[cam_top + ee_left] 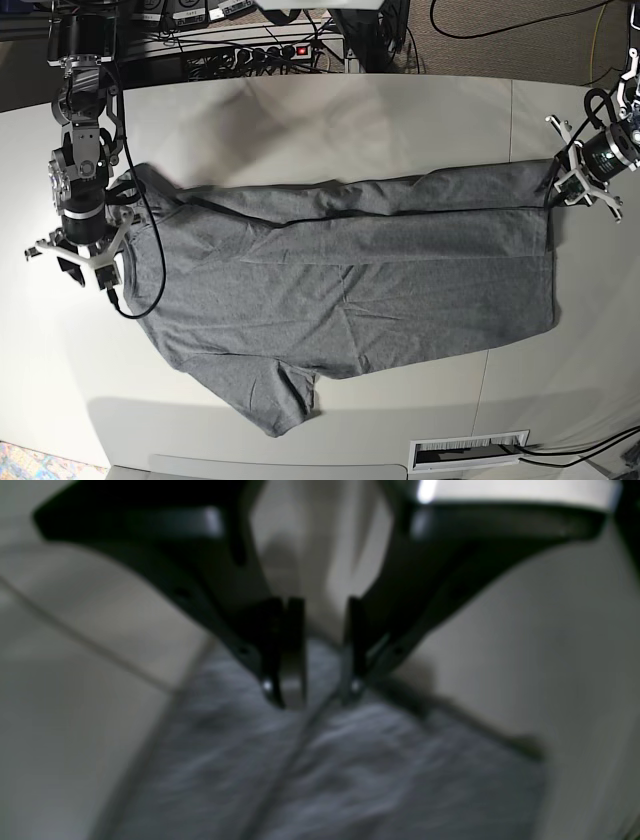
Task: Fold the T-shirt properly
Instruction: 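Lift the collar edge and carry it toward the hem with both grippers, then lower the folded collar edge onto the shirt and open both grippers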
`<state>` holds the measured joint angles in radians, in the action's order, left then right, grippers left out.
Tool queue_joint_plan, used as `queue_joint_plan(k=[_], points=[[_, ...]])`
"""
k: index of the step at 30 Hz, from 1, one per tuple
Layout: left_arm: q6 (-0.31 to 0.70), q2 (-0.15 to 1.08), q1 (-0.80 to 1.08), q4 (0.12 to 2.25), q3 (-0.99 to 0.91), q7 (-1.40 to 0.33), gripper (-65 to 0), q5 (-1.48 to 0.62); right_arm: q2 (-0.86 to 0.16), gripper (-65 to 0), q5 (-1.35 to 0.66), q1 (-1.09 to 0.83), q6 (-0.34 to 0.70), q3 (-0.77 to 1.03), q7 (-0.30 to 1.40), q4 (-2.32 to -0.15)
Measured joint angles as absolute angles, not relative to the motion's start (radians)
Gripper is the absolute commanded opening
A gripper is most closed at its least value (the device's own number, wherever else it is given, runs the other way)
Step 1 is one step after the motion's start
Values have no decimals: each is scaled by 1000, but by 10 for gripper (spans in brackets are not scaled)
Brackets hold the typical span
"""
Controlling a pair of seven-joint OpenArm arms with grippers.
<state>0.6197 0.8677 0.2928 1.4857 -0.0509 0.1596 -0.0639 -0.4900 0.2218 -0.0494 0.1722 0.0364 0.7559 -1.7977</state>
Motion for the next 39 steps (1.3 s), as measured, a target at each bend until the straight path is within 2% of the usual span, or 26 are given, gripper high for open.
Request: queue_joint_plan(k=[2,5,6,9,13,17,19,25,30,35,39], points=[[685,867,294,1507,-51,159,-562,-107,-490,-474,204,-49,183,36,826,-1798],[696,868,292,1544,-51,159,-641,-147,-490,-482,99,-50,228,38,889,-1798],[693,868,293,1555,-51,159,-650,-153,-490,-500,41,-50,246,38,895,-1797],[692,867,293,1568,-51,159,-650,-170,-490,-559,-121,-49,299,38,888,-1797],[616,868,290,1569,-51,159,-650,-170,-448,-650,-141,-49,331,38,872,-1797],[655,851,290,1569,-51,158,-650,-179,-385,-650,-210,-60,390,36,886,-1797],[691,831,290,1569,-51,158,-650,-183,-376,-650,-210,-70,390,26,894,-1797],[671,812,291,1569,-19,101,-650,-183,-381,-650,-154,-100,390,-23,919,-1793],[670,821,291,1569,70,101,-650,-70,-384,-650,-78,-100,389,-24,910,-1700],[609,841,293,1557,90,101,-650,-49,-384,-650,44,-97,390,-25,844,-1660],[603,871,292,1557,90,102,-650,-24,-385,-650,130,-91,390,-25,837,-1655]])
